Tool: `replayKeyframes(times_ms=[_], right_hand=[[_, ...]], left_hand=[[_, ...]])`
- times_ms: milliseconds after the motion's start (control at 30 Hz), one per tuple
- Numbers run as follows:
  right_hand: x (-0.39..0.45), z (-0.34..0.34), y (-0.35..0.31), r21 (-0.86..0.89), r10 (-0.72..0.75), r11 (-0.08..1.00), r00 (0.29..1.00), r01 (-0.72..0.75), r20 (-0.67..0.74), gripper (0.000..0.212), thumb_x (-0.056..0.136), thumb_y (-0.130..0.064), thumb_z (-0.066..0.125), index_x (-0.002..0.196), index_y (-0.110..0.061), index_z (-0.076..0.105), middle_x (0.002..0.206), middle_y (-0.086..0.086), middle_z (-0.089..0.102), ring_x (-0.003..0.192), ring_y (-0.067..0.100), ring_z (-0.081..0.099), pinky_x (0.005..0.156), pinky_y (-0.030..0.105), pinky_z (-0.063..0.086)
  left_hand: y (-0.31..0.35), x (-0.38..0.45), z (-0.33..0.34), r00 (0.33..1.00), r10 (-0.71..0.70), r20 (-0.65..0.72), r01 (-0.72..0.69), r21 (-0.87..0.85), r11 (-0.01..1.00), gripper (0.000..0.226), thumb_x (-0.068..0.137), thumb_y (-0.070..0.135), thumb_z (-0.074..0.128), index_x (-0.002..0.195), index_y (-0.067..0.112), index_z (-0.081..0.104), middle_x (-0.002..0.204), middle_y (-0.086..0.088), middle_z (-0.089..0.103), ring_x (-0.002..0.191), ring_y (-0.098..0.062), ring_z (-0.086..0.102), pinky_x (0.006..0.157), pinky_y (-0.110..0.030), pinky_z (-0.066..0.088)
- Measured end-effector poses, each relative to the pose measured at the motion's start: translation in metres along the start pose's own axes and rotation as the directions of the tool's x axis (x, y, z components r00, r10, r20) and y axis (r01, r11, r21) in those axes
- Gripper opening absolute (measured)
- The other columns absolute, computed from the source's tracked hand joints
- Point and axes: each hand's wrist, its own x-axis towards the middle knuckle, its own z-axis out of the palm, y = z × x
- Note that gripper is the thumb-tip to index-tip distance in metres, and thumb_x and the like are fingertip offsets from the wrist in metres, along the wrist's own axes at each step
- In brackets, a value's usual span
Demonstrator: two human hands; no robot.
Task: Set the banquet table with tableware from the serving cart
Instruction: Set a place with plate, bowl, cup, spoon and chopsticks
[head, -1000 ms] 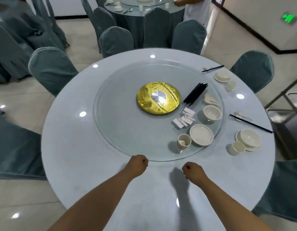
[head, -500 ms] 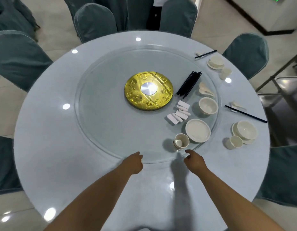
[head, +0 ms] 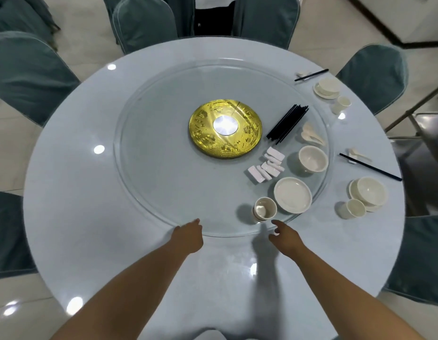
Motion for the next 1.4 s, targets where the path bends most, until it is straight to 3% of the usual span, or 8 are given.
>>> replayKeyframes(times_ms=[133,267,400,533,800,1000,1200,1400], right_hand=[[-0.005,0.006,-0.011,0.048,-0.049,0.998,0.998,0.050,-0.025,0.062,0.090,-0.024,0.060,0.148,-0.025,0.038,0.132,0.007,0.060,0.121,0.023,0.057,0.091,0.024,0.040],[-0.012,0.008,-0.021,0.056,-0.100,0.993,0.994,0.102,-0.036,0.066,0.089,-0.027,0.064,0.149,-0.025,0.037,0.130,0.007,0.061,0.120,0.022,0.057,0.091,0.024,0.040],[-0.017,0.011,-0.027,0.083,-0.123,0.989,0.992,0.125,-0.036,0.066,0.089,-0.027,0.065,0.149,-0.023,0.037,0.131,0.006,0.060,0.120,0.021,0.056,0.094,0.025,0.040],[-0.026,0.014,-0.026,0.082,-0.147,0.985,0.989,0.149,-0.030,0.064,0.091,-0.028,0.064,0.149,-0.024,0.036,0.134,0.006,0.058,0.122,0.021,0.055,0.094,0.024,0.040],[-0.038,0.010,-0.009,0.074,-0.127,0.989,0.991,0.130,-0.048,0.057,0.092,-0.032,0.063,0.145,-0.025,0.043,0.129,0.004,0.061,0.120,0.019,0.056,0.093,0.020,0.038],[-0.041,0.008,-0.007,0.085,-0.106,0.990,0.993,0.110,-0.052,0.055,0.091,-0.032,0.063,0.143,-0.026,0.046,0.126,0.004,0.061,0.119,0.019,0.056,0.097,0.023,0.040],[-0.046,0.003,-0.013,0.100,-0.108,0.988,0.992,0.115,-0.069,0.049,0.092,-0.029,0.063,0.140,-0.022,0.051,0.125,0.005,0.063,0.118,0.020,0.057,0.098,0.024,0.040],[-0.057,-0.003,-0.020,0.104,-0.104,0.988,0.990,0.114,-0.091,0.038,0.095,-0.029,0.058,0.131,-0.016,0.059,0.124,0.006,0.065,0.116,0.023,0.059,0.098,0.027,0.043]], left_hand=[[0.009,0.001,-0.022,0.987,-0.059,-0.146,0.027,-0.215,0.976,0.045,0.098,0.027,0.042,0.141,0.018,0.049,0.145,-0.004,0.048,0.133,-0.021,0.046,0.109,-0.035,0.039],[0.040,-0.002,-0.044,0.949,0.085,-0.303,-0.173,-0.279,0.944,0.051,0.096,0.038,0.053,0.143,0.020,0.046,0.142,-0.004,0.051,0.132,-0.021,0.047,0.110,-0.034,0.038],[0.082,-0.002,-0.057,0.928,0.177,-0.327,-0.266,-0.252,0.931,0.080,0.081,0.059,0.065,0.146,0.022,0.036,0.143,-0.005,0.043,0.130,-0.026,0.044,0.104,-0.042,0.043],[0.106,-0.003,-0.059,0.940,0.162,-0.299,-0.209,-0.130,0.969,0.095,0.072,0.065,0.070,0.145,0.019,0.030,0.139,-0.007,0.037,0.126,-0.031,0.039,0.098,-0.044,0.045],[0.098,-0.005,-0.066,0.947,0.046,-0.318,-0.067,-0.057,0.996,0.067,0.081,0.046,0.069,0.133,0.011,0.043,0.133,-0.011,0.035,0.118,-0.034,0.040,0.099,-0.035,0.041],[0.082,-0.007,-0.073,0.954,-0.001,-0.300,-0.029,-0.095,0.995,0.066,0.077,0.041,0.072,0.129,0.012,0.044,0.129,-0.009,0.041,0.117,-0.032,0.044,0.096,-0.034,0.040],[0.070,-0.016,-0.090,0.944,-0.005,-0.330,-0.002,-0.021,1.000,0.057,0.082,0.043,0.066,0.126,0.013,0.045,0.124,-0.008,0.052,0.117,-0.025,0.049,0.100,-0.037,0.032],[0.067,-0.042,-0.105,0.921,-0.045,-0.388,0.015,-0.079,0.997,0.060,0.082,0.044,0.066,0.128,0.013,0.043,0.126,-0.009,0.048,0.119,-0.030,0.044,0.099,-0.035,0.034]])
